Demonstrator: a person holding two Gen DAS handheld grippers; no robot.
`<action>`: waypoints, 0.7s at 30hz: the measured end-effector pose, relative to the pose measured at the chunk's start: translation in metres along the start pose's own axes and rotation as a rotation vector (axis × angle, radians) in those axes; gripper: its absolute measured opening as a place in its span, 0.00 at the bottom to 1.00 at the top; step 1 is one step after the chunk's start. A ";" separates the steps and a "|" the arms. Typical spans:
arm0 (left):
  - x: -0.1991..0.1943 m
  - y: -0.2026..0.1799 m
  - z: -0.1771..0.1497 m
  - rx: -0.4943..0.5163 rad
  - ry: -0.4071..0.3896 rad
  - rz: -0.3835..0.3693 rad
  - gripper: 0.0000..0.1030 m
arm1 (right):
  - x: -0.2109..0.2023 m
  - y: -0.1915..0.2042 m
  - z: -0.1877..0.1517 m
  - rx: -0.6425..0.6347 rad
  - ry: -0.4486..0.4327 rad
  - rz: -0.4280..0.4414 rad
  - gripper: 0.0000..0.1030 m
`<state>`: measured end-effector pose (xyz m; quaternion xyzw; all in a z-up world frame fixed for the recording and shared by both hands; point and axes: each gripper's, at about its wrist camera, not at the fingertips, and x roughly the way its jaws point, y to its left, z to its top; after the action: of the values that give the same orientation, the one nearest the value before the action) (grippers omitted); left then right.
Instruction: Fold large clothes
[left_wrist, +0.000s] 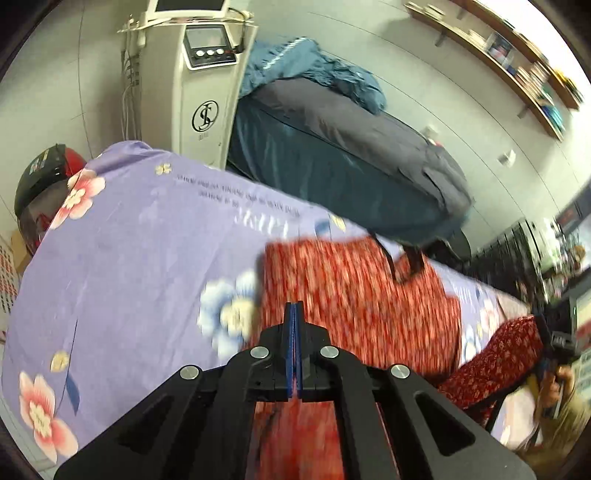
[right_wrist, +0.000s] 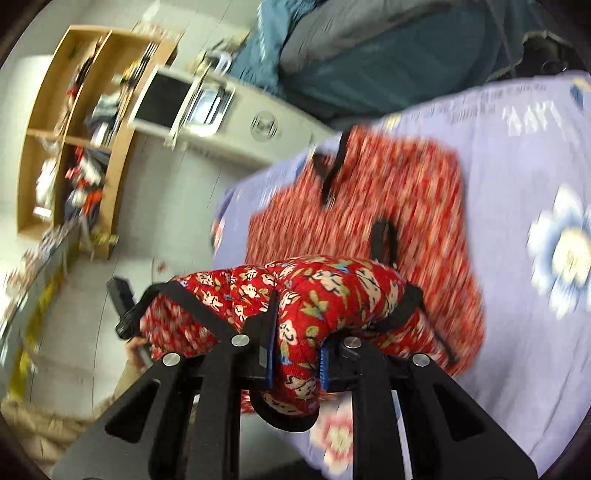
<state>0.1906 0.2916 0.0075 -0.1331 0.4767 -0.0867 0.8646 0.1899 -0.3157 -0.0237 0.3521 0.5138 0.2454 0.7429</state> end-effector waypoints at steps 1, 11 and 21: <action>0.010 0.000 0.015 -0.021 -0.002 0.027 0.00 | 0.000 -0.006 0.012 0.030 -0.018 0.003 0.17; -0.021 -0.018 0.038 0.023 -0.081 -0.049 0.73 | 0.024 -0.069 0.092 0.265 -0.121 -0.105 0.16; 0.008 -0.111 -0.209 0.913 0.092 0.207 0.83 | 0.079 -0.105 0.113 0.345 -0.084 -0.202 0.16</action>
<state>0.0146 0.1531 -0.0705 0.3131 0.4384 -0.2068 0.8167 0.3233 -0.3557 -0.1265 0.4307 0.5493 0.0633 0.7133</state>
